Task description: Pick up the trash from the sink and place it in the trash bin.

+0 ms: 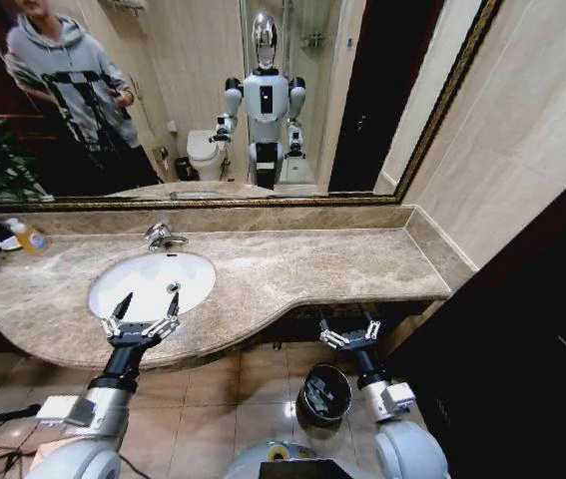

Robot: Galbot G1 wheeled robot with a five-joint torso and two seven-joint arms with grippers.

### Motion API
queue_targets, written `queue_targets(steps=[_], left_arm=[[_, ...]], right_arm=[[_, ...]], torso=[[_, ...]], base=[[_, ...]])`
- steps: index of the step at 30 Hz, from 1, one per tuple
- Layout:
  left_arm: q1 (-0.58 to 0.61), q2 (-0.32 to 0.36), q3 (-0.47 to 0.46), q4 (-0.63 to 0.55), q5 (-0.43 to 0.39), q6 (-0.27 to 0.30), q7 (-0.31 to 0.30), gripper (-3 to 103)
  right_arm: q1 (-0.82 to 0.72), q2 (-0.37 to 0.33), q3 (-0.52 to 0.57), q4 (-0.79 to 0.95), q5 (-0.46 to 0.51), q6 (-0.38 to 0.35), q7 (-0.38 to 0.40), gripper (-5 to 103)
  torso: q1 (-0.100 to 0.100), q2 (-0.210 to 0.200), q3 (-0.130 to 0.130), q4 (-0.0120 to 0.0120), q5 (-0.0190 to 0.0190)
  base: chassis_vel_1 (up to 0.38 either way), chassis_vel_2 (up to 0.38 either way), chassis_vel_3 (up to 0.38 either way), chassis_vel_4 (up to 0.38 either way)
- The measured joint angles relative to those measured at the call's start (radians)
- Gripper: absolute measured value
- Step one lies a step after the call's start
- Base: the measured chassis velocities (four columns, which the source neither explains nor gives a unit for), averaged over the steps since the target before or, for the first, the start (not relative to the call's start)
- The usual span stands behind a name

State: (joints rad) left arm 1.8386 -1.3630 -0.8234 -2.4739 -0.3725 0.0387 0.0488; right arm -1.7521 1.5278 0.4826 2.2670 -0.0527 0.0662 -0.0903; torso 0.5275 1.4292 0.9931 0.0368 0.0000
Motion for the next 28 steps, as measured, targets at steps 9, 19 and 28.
queue_targets(steps=[9, 19, 28], left_arm=[[0.0, 0.0, 0.0, 0.0, 0.0, 0.0, 0.0, 100], [0.0, 0.0, 0.0, 0.0, 0.0, 0.0, 0.0, 100], [0.0, 0.0, 0.0, 0.0, 0.0, 0.0, 0.0, 100]], right_arm=[[0.0, 0.0, 0.001, 0.0, 0.0, 0.001, 0.001, 100], [0.0, 0.0, 0.001, 0.0, 0.0, 0.001, 0.001, 100], [0.0, 0.0, 0.001, 0.0, 0.0, 0.001, 0.001, 100]], torso=[[0.0, 0.0, 0.0, 0.0, 0.0], [0.0, 0.0, 0.0, 0.0, 0.0], [0.0, 0.0, 0.0, 0.0, 0.0]], base=[[0.0, 0.0, 0.0, 0.0], [0.0, 0.0, 0.0, 0.0], [0.0, 0.0, 0.0, 0.0]])
